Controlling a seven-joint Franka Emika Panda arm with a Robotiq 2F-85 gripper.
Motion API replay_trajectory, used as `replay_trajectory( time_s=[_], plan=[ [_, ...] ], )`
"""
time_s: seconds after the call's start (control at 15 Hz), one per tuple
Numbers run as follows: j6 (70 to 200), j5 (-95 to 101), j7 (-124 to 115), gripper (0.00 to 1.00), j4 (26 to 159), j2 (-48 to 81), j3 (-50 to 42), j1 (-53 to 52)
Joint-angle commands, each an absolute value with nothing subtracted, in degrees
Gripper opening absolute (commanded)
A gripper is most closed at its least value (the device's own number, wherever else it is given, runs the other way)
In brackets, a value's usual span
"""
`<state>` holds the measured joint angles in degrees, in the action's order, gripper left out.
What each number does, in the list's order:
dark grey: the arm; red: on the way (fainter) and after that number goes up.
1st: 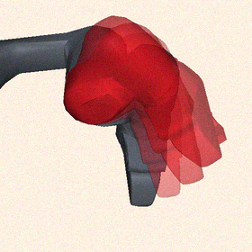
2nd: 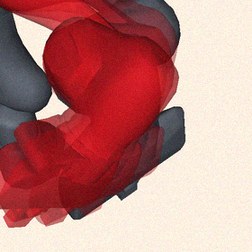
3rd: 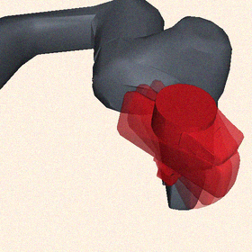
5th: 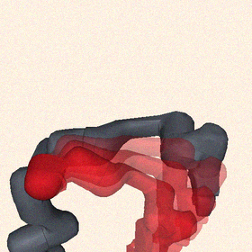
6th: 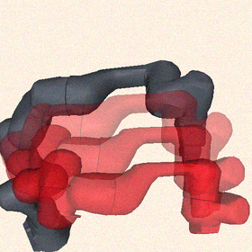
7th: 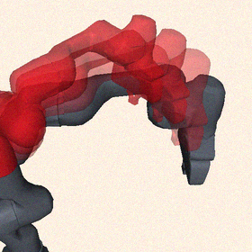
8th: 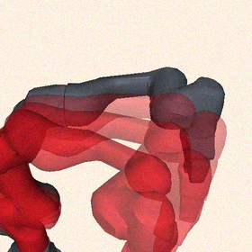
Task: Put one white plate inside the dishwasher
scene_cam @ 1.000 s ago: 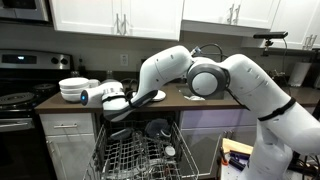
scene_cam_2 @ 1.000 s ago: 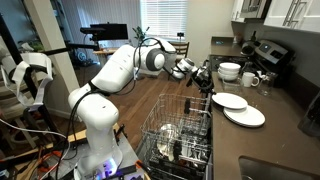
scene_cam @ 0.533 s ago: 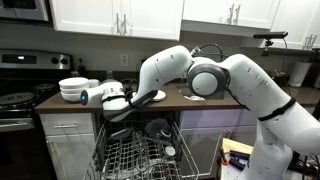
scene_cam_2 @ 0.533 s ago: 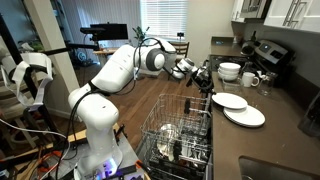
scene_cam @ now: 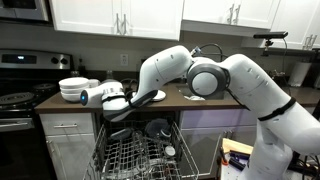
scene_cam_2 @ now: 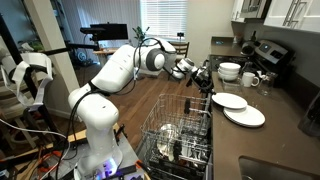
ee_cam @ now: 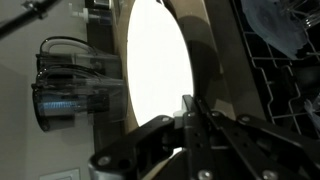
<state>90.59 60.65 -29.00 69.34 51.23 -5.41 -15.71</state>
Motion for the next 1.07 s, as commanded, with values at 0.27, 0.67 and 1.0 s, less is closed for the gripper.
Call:
replay_trajectory(
  time_s=[0.27,0.67,1.0],
  plan=[
    [86.8,60.1,-33.0,0.01,69.9,50.1,-4.9,-15.9],
    [83.3,60.4,-35.6,0.01,70.2,49.7,-4.8,-16.7],
    [80.1,60.8,-36.4,0.01,70.2,49.6,-4.4,-17.1]
  ],
)
